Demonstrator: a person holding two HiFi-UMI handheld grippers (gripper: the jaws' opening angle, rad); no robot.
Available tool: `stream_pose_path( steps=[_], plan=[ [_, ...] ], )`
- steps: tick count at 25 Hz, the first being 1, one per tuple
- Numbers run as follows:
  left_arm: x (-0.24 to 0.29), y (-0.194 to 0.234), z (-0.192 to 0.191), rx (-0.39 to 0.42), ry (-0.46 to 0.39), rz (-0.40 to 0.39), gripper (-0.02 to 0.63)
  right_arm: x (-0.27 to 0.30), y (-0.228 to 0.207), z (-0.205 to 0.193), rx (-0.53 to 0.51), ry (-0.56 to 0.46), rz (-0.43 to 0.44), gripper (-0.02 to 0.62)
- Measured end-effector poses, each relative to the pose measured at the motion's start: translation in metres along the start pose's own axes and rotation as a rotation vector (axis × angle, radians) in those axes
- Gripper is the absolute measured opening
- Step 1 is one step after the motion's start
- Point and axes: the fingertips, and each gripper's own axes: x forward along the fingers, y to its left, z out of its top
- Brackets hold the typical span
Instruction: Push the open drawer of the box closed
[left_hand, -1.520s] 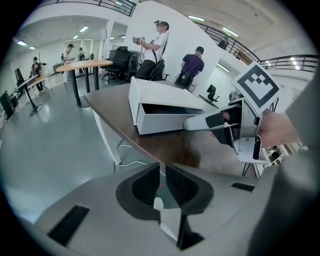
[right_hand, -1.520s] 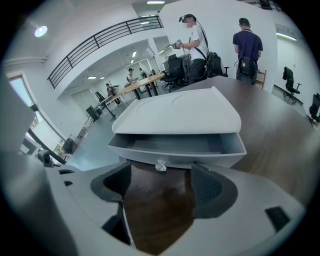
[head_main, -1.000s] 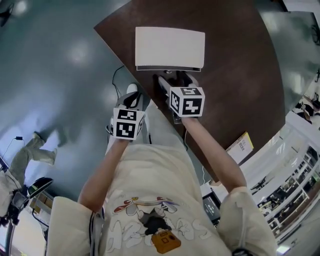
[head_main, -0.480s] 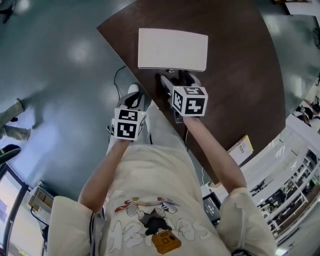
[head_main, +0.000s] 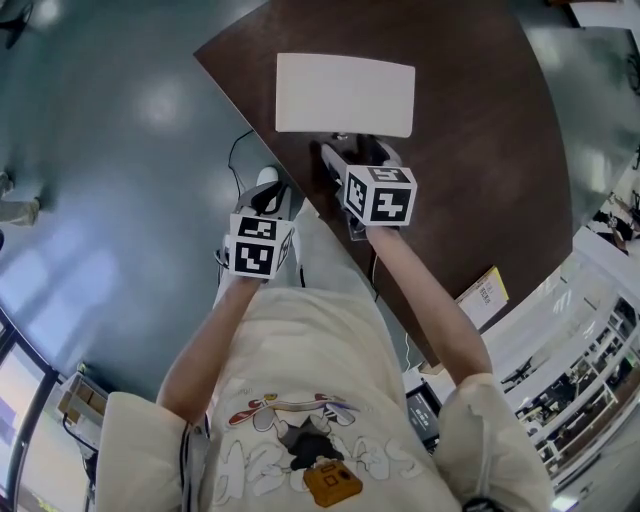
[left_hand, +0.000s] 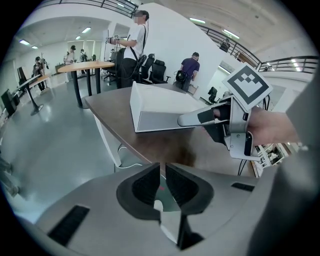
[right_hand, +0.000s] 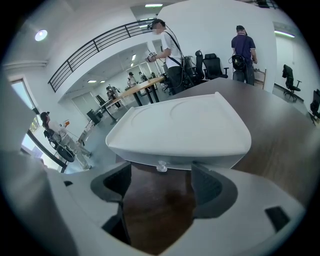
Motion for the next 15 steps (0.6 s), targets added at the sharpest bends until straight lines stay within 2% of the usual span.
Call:
stream_pose_path(
  steps=[7, 15],
  plan=[
    [-0.023, -0.009, 0.0, 0.007, -0.022, 0.009, 0.006, -0.02, 0.011, 0.004, 0.01, -0.02, 0.008, 0.374],
    [-0.03, -0.01, -0.006, 0.009, -0.031, -0.002, 0.006, -0.034, 0.013, -0.004, 0.029, -0.052, -0.008, 0.374]
  ],
)
